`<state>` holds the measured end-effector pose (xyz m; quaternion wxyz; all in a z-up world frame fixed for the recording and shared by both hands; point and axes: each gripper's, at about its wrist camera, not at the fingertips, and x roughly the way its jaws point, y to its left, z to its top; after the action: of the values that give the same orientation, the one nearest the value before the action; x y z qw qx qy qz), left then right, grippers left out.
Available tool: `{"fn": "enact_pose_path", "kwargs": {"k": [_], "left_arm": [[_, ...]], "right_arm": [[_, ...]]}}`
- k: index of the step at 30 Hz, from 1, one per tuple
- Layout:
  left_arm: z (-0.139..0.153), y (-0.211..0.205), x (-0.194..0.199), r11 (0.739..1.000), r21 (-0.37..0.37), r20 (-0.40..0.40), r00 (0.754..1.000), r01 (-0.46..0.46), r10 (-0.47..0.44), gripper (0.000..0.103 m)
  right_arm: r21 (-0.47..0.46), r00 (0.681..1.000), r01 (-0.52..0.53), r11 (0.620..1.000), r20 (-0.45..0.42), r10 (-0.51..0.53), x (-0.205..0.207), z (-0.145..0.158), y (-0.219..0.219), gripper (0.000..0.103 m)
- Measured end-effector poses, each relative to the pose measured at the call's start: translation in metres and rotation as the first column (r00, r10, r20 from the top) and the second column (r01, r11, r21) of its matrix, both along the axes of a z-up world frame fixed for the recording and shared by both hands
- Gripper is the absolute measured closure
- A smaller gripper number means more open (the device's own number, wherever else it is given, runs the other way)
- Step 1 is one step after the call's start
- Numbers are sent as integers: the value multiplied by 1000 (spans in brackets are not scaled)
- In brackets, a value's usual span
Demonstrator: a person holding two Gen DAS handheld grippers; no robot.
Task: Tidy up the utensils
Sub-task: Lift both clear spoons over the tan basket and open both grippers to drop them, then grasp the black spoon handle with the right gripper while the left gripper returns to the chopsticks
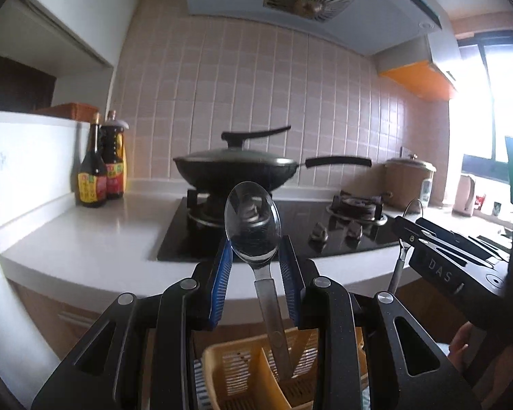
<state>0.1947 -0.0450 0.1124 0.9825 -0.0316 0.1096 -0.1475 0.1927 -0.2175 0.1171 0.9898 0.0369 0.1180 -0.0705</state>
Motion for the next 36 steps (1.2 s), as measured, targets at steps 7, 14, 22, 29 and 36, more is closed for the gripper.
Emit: {"fn": "enact_pose_path", "kwargs": {"k": [7,14,22,29,36], "left_arm": [[-9,14,2,998,-43,-81,995,47,-51,78],[7,39,-26,993,-71,-132,986,91,-99,76],[25,64,-64,986,-44,-308,936,164,-169,63],[10,78,-78,977,-22,-499,844,214,-196,55],[-75,70,-65,960,-77,-757,611,270,-233,57]], "right_arm": [[16,998,-48,999,-32,48,-15,-12,0,59],[89,991,-99,991,-81,106,-54,1,-13,35],[127,925,-137,982,-337,173,-93,12,-17,35],[87,769,-147,985,-616,169,-99,-19,-3,35],[188,604,-114,975,-766,219,-95,-76,-11,35]]}}
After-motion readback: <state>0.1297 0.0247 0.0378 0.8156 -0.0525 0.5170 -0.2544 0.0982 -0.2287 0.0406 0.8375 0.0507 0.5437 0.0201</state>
